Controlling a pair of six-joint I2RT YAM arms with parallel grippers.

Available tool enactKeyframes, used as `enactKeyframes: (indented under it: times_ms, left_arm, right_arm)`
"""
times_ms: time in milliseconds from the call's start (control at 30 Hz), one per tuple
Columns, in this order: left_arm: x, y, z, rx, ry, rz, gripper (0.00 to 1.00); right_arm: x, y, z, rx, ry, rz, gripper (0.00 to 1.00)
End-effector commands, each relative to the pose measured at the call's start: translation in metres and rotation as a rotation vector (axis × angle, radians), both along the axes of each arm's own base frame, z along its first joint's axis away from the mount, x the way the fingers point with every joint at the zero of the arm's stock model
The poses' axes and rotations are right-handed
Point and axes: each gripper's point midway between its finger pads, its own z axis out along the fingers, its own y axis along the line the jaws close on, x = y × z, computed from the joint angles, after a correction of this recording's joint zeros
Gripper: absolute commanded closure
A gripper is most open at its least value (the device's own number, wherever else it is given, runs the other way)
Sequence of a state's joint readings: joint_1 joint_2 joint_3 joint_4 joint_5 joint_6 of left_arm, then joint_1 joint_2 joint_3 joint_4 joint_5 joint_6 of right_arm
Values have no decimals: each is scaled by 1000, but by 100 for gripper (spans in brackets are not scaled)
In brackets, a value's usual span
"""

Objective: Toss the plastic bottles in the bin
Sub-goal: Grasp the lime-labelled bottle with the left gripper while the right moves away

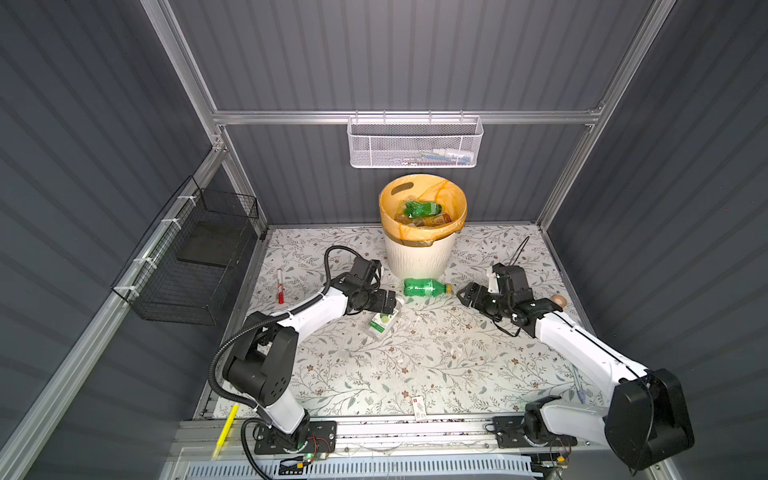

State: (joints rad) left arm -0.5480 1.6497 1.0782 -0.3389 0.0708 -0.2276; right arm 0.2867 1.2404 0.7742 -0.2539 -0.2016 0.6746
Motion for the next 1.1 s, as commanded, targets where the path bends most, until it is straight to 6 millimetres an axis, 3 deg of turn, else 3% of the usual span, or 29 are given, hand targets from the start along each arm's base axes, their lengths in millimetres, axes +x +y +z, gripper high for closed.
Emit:
enactKeyframes:
  times_ms: [0,400,667,867,1067]
  left_arm:
    - [-5,9,-16,120,4,-45,0]
    - [-16,-11,-43,192,33,-121,1]
    - [-17,-11,-45,196,33,-115,5]
    - [-16,-3,-56,230,45,-74,19]
    - [-15,10,-46,238,7,0,37]
  right_arm:
    - [0,-3,-1,13,-8,-12,14]
    - [-8,-11,-11,13,6,-33,14]
    - [-9,-14,-14,16,7,-45,14]
    - [-9,-14,-18,19,21,-48,14]
    - [-11,-16,-21,12,25,-52,14]
